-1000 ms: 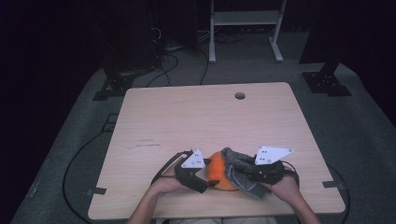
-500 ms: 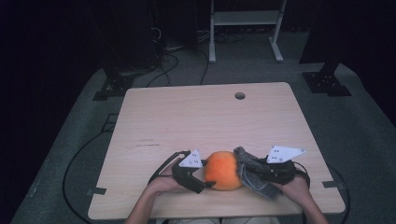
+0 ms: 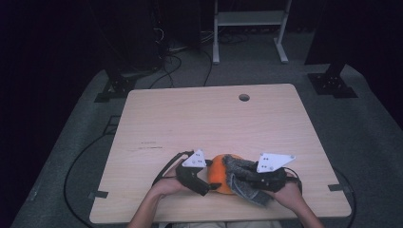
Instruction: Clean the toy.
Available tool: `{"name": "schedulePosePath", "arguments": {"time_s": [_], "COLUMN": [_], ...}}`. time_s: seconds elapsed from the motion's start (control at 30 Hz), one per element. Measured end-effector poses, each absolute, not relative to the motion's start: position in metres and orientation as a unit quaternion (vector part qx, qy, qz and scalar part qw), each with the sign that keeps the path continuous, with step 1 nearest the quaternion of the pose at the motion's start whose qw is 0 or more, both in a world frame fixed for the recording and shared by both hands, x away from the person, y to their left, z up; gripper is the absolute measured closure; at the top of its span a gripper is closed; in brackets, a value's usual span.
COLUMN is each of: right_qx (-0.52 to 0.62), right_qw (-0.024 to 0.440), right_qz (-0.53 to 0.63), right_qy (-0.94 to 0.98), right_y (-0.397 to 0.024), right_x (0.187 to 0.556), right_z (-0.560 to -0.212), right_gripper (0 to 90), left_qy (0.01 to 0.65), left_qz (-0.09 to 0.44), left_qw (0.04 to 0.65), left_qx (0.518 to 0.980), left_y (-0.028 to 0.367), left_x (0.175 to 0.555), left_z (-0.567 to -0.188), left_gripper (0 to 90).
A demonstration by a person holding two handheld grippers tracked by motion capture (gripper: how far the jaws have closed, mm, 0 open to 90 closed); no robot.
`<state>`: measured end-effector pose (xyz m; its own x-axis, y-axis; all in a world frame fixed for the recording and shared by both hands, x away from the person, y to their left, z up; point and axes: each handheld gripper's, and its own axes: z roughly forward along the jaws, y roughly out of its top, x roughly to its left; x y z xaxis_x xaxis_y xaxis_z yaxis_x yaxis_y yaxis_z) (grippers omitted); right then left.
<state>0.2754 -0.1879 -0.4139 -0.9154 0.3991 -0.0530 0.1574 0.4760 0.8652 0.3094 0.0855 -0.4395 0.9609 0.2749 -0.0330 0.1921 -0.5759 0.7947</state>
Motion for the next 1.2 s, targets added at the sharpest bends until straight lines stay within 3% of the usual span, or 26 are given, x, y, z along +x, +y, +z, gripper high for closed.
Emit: {"name": "schedulePosePath", "arguments": {"time_s": [0.17,0.27,0.37,0.53,0.57,0.7,0.77,0.93,1.2], "right_qx": [0.195,0.202,0.194,0.176,0.176,0.18,0.181,0.19,0.232], "right_qw": [0.118,0.12,0.121,0.13,0.129,0.133,0.146,0.158,0.122], "right_qz": [0.486,0.484,0.482,0.471,0.472,0.472,0.476,0.501,0.48], "right_qy": [0.844,0.843,0.846,0.854,0.854,0.853,0.848,0.829,0.837], "right_y": [-0.211,-0.216,-0.212,-0.203,-0.203,-0.204,-0.206,-0.203,-0.213], "right_x": [0.28,0.28,0.278,0.274,0.274,0.274,0.272,0.276,0.299], "right_z": [-0.423,-0.424,-0.423,-0.421,-0.421,-0.417,-0.41,-0.405,-0.437], "right_gripper": [73.4,73.5,73.5,73.4,73.4,73.4,73.5,73.6,73.5], "left_qy": [0.128,0.124,0.145,0.162,0.162,0.14,0.12,0.095,0.161], "left_qz": [0.045,0.04,0.044,0.049,0.052,0.083,0.116,0.165,0.101], "left_qw": [0.431,0.455,0.488,0.457,0.457,0.477,0.494,0.475,0.468], "left_qx": [0.892,0.881,0.859,0.873,0.873,0.864,0.853,0.859,0.863], "left_y": [0.088,0.09,0.088,0.073,0.073,0.075,0.074,0.072,0.101], "left_x": [0.309,0.31,0.311,0.315,0.314,0.306,0.301,0.301,0.318], "left_z": [-0.442,-0.437,-0.432,-0.441,-0.442,-0.433,-0.425,-0.426,-0.446], "left_gripper": [17.5,16.5,11.7,3.1,4.3,27.5,31.0,30.3,21.3]}}
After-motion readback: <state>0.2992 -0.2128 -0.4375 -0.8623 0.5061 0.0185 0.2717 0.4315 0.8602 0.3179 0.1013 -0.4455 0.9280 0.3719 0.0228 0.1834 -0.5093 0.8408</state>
